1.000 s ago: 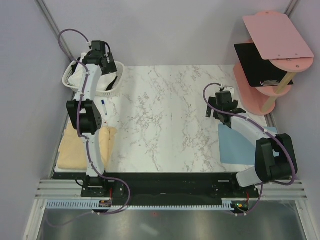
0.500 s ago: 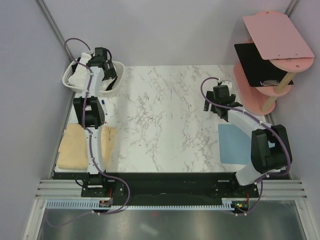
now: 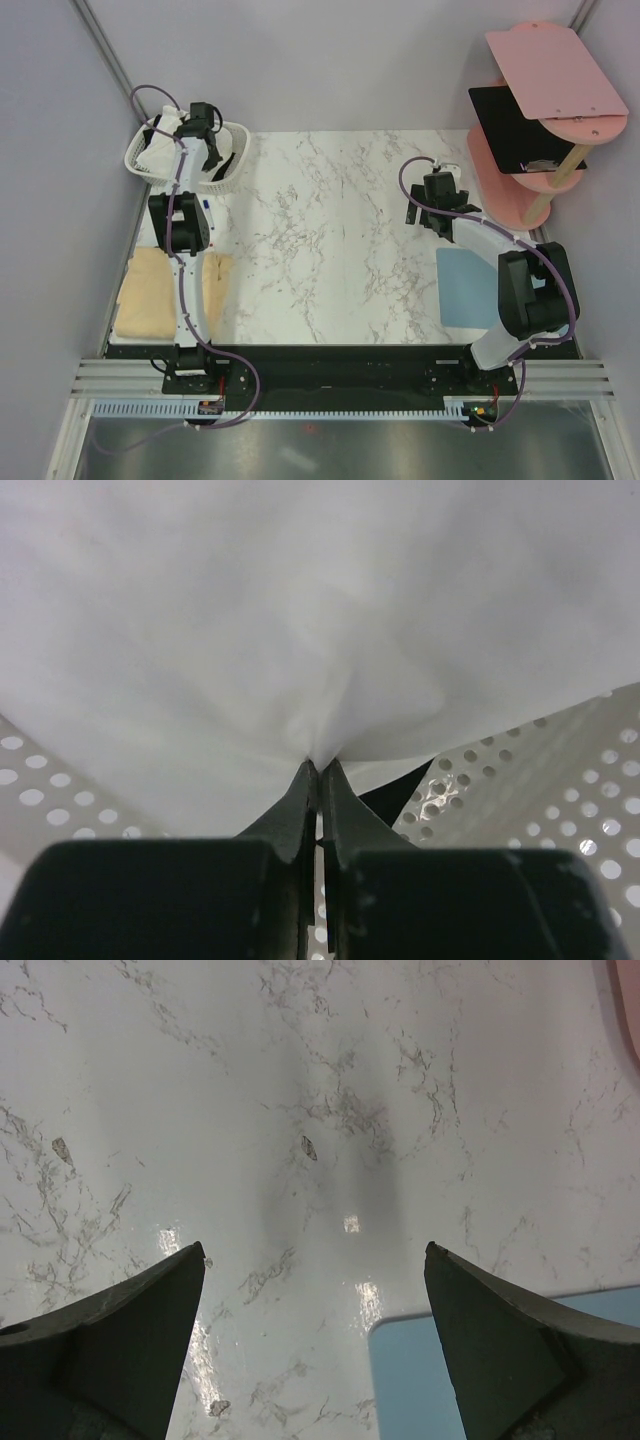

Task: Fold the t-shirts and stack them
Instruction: Grab crumpled tshirt from bin with the left arm, then move the tshirt to the center of the board

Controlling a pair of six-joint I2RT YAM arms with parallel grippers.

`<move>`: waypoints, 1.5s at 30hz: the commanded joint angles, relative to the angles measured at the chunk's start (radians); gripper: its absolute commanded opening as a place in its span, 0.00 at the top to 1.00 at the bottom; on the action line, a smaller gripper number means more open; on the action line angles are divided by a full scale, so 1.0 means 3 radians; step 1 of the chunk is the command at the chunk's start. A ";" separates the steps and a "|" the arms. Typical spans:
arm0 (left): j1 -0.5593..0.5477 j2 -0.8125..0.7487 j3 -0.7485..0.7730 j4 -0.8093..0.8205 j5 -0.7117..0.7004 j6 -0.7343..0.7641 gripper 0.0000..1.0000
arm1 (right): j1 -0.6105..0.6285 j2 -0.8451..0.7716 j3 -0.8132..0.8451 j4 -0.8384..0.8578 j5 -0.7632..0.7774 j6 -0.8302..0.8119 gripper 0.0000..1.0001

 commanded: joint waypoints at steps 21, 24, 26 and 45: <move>-0.1697 -0.2365 0.0190 0.0367 0.1103 -0.0047 0.98 | -0.0030 -0.0421 -0.0066 0.0008 -0.0029 0.0199 0.02; -0.2112 -0.2498 0.0205 0.0561 0.1328 -0.0108 0.98 | -0.0045 -0.0538 -0.0087 -0.0038 -0.0029 0.0219 0.02; -0.2265 -0.2559 0.0200 0.0613 0.1308 -0.0154 0.98 | -0.0066 -0.0630 -0.0122 -0.0074 -0.0014 0.0209 0.02; -0.2113 -0.3383 -0.4375 0.0884 0.0254 -0.1775 0.98 | -0.0122 -0.1090 -0.0445 -0.0207 -0.0800 0.0092 0.02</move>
